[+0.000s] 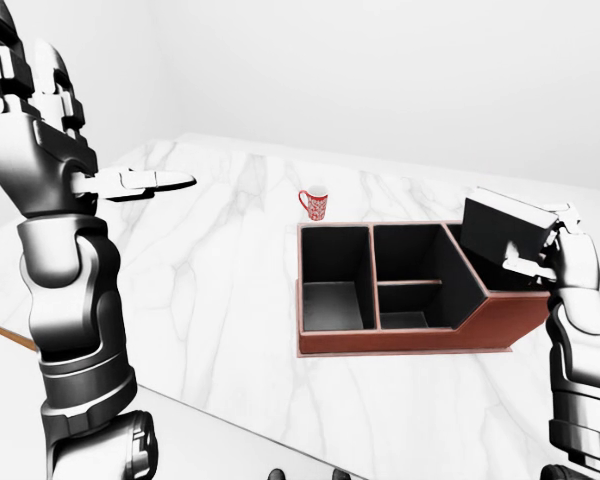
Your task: Pick up the book and place it in the right compartment of the caddy.
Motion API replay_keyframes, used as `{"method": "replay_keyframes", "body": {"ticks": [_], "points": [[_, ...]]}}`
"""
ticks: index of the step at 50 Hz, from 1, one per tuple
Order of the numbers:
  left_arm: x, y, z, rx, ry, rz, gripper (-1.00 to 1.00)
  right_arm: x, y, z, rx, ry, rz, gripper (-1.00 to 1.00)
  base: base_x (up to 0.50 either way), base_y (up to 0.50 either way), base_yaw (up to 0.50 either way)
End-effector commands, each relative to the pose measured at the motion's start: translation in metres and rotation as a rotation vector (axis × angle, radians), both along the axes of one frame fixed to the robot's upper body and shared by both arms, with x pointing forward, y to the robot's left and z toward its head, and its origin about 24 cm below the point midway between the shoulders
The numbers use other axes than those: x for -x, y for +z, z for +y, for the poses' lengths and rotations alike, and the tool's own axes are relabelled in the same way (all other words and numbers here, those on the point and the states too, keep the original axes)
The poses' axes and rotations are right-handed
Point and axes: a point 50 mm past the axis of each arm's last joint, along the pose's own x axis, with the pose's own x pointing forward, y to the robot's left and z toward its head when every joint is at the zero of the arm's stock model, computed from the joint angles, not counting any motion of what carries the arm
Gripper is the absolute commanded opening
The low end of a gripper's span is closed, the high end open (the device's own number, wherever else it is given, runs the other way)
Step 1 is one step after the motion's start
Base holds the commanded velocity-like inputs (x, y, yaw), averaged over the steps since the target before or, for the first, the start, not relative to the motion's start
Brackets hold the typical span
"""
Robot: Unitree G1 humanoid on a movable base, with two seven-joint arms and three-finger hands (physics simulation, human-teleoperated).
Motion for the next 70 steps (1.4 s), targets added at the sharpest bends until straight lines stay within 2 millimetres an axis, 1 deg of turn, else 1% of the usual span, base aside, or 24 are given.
{"method": "replay_keyframes", "body": {"ticks": [1,3,10,11,14,15,17,20,35,44,55,61,63,67,69,70], "points": [[0.0,-0.001,0.0,0.0,0.0,0.005,1.0,-0.009,0.001,-0.003,-0.065,-0.021,-0.031,-1.0,0.0,0.0,0.0],[-0.001,-0.003,0.0,0.001,0.001,0.01,1.0,-0.012,-0.004,-0.004,-0.063,-0.024,-0.028,-1.0,0.0,0.0,0.0],[0.0,-0.001,0.0,0.0,-0.001,0.004,1.0,-0.015,-0.003,-0.003,-0.058,-0.029,-0.023,-1.0,0.0,0.0,0.0],[0.0,0.0,0.0,-0.001,-0.002,-0.002,1.0,-0.015,-0.009,-0.003,-0.057,-0.028,-0.023,-1.0,0.0,0.0,0.0],[0.0,-0.001,0.0,0.0,0.0,0.003,1.0,-0.016,-0.004,-0.003,-0.055,-0.028,-0.022,-1.0,0.0,0.0,0.0],[0.0,-0.001,0.0,0.0,0.0,0.005,1.0,-0.015,-0.012,-0.002,-0.055,-0.028,-0.022,-1.0,0.0,0.0,0.0],[0.0,-0.001,0.0,0.0,-0.001,0.001,1.0,-0.016,-0.004,-0.003,-0.055,-0.029,-0.023,-1.0,0.0,0.0,0.0],[0.0,-0.001,0.0,-0.001,-0.002,0.002,1.0,-0.017,-0.002,-0.003,-0.055,-0.029,-0.024,-1.0,0.0,0.0,0.0],[-0.001,0.0,0.0,-0.001,-0.002,0.002,1.0,-0.018,-0.002,-0.004,-0.05,-0.033,-0.025,-1.0,0.0,0.0,0.0],[0.001,0.002,0.0,-0.002,-0.005,-0.008,1.0,-0.023,-0.005,-0.007,-0.044,-0.048,-0.017,-1.0,0.0,0.0,0.0],[-0.001,-0.003,0.0,0.0,-0.004,0.009,1.0,-0.028,-0.007,-0.011,-0.042,-0.065,-0.01,-1.0,0.0,0.0,0.0],[-0.002,-0.005,0.0,0.002,-0.002,0.019,1.0,-0.031,-0.014,-0.011,-0.04,-0.07,0.002,-1.0,0.0,0.0,0.0],[-0.001,-0.002,0.0,0.001,-0.002,0.012,1.0,-0.032,-0.016,-0.011,-0.04,-0.073,0.006,-1.0,0.0,0.0,0.0],[-0.002,-0.006,0.001,0.003,-0.001,0.026,1.0,-0.031,-0.018,-0.012,-0.042,-0.076,0.015,-1.0,0.0,0.0,0.0],[-0.001,-0.002,0.001,0.0,-0.003,0.01,1.0,-0.032,-0.02,-0.012,-0.045,-0.079,0.023,-1.0,0.0,0.0,0.0],[-0.002,-0.005,0.0,0.002,-0.002,0.02,1.0,-0.032,-0.022,-0.012,-0.047,-0.082,0.031,-1.0,0.0,0.0,0.0]]}}
